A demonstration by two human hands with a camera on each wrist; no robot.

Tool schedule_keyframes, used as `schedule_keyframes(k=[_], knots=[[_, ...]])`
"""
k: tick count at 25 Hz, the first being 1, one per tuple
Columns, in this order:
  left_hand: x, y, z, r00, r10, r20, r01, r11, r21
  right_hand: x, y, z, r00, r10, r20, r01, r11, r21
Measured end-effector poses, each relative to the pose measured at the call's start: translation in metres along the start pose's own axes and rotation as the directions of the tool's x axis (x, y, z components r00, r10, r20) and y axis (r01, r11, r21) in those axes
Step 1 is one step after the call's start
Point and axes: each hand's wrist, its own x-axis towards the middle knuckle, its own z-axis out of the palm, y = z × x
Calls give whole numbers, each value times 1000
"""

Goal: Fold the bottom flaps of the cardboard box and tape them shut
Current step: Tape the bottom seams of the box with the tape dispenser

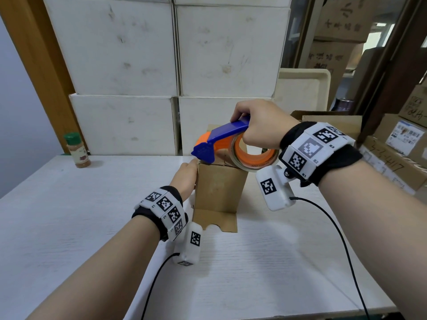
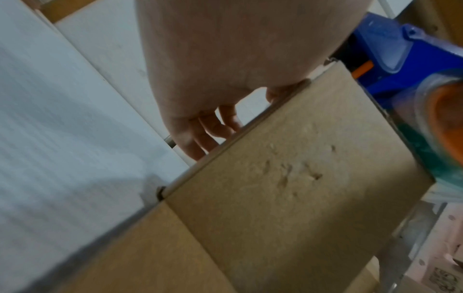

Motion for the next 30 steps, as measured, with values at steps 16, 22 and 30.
schedule_keyframes(k=[16, 22, 30], knots=[[-15, 14, -13, 964, 258, -60, -256, 966, 27, 1, -6, 0, 1000, 4, 14, -4, 1000, -4], [-12, 22, -9, 970, 234, -58, -241, 956, -168, 0, -4, 0, 1000, 10, 14, -10, 1000, 7], [-24, 25, 0, 986, 147, -84, -160, 971, -180, 0, -1, 0, 1000, 14, 11, -15, 1000, 24]])
